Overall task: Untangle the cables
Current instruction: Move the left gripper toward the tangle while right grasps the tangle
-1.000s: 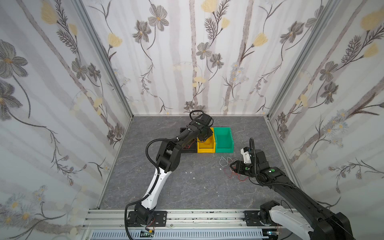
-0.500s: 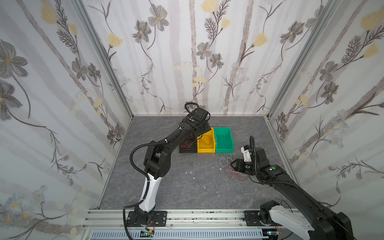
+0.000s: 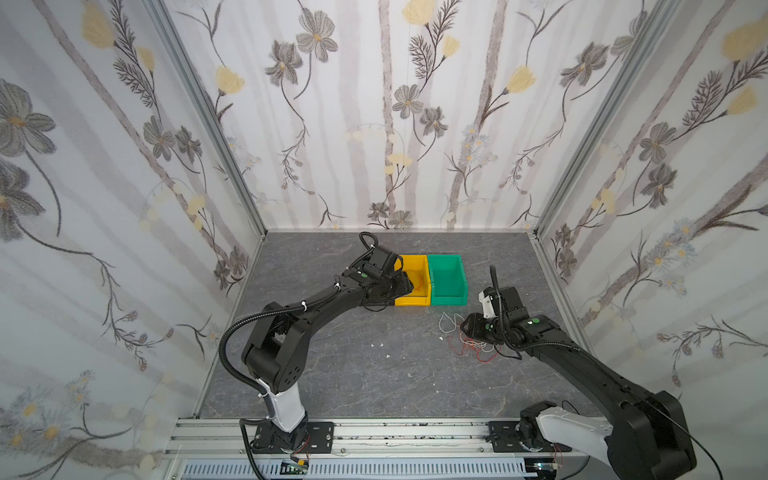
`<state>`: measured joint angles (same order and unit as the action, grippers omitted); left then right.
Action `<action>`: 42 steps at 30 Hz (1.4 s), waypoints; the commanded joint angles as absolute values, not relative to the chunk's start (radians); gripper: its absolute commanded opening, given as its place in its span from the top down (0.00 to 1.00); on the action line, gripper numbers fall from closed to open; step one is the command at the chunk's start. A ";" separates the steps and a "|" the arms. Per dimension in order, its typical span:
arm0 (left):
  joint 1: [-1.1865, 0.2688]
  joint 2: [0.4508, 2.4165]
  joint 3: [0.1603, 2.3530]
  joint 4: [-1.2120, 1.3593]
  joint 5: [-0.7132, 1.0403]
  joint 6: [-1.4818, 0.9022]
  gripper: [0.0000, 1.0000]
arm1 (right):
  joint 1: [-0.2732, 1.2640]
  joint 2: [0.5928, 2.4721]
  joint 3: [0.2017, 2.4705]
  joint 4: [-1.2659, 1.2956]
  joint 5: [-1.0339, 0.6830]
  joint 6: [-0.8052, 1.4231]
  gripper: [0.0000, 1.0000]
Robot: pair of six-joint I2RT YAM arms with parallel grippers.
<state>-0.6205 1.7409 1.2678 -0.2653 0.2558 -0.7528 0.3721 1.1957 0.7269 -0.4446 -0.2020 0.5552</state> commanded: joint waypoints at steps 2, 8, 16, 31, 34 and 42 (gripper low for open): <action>-0.623 1.682 1.182 -0.129 0.300 -0.720 0.39 | 0.374 1.298 0.788 -0.412 -0.164 0.508 0.52; -0.624 1.618 1.068 -0.061 0.347 -0.674 0.39 | 0.375 1.419 0.839 -0.413 -0.118 0.474 0.54; -0.625 1.579 0.984 -0.046 0.330 -0.667 0.39 | 0.432 1.537 0.861 -0.422 -0.130 0.482 0.57; -0.625 1.517 0.893 -0.042 0.347 -0.663 0.38 | 0.486 1.473 0.772 -0.312 -0.262 0.390 1.00; -0.625 1.484 0.862 -0.040 0.348 -0.658 0.38 | 0.514 1.475 0.769 -0.282 -0.369 0.355 1.00; -0.624 1.411 0.797 -0.048 0.341 -0.665 0.38 | 0.627 1.502 0.779 -0.250 -0.526 0.280 1.00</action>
